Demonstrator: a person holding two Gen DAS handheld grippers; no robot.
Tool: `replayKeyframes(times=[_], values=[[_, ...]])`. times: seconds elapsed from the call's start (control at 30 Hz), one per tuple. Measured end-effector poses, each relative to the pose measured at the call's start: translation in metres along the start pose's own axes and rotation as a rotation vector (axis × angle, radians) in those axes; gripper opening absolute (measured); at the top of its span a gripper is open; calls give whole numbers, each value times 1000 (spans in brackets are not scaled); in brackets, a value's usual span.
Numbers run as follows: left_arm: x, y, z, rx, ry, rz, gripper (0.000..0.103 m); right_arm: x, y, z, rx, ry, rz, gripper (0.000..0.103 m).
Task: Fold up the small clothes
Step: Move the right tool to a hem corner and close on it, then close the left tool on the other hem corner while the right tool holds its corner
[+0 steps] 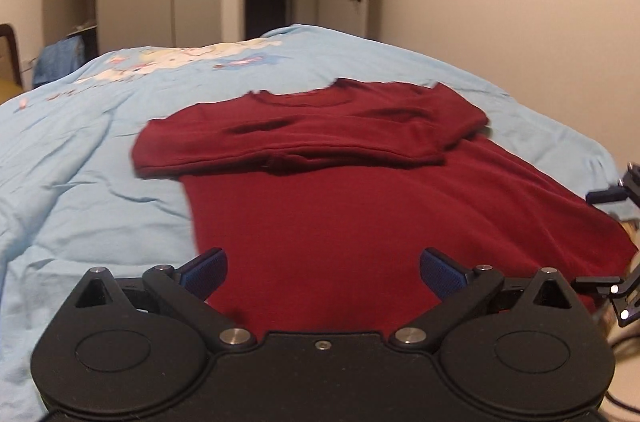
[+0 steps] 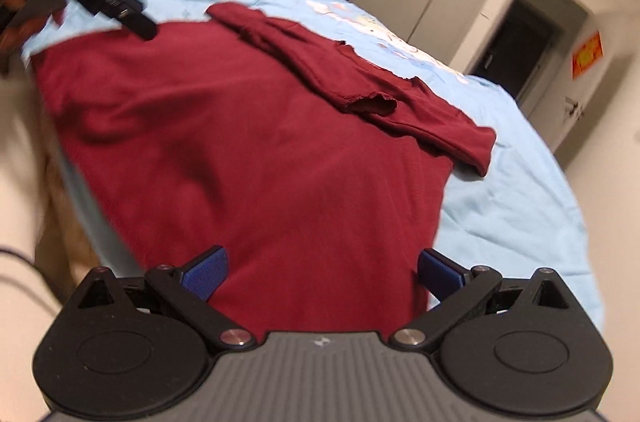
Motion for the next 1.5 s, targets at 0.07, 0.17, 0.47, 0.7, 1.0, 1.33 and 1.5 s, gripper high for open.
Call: replayKeyframes(times=[0.07,0.17,0.47,0.7,1.0,1.33,1.5], values=[[9,-2,-1,-5,-21,-22,102,-4,-3,9,-6,-6,43,103],[17,-4,-1,-11,-43,-31,102,-8,-5,18,-11,-15,103,103],[24,-7,2,-19,-66,-35,102,-27,-9,31,-3,2,238,103],[23,-8,0,-30,-70,-28,102,-26,-12,25,-25,7,258,103],[25,-1,-2,-20,-84,-43,102,-22,-8,18,5,47,215,85],[41,7,8,22,-204,-68,102,4,36,23,98,199,-4,26],[58,7,12,35,-269,-117,102,32,62,7,125,218,-147,22]])
Point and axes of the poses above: each gripper's, at about its wrist camera, not at the fingertips, and z roughly against the way its jaws point, x to its right, y to its top, the point moved 3 cm from there along -z, roughly the way its jaws point, and after that the axes turned 6 degrees about -z, right-handed, at the moved point
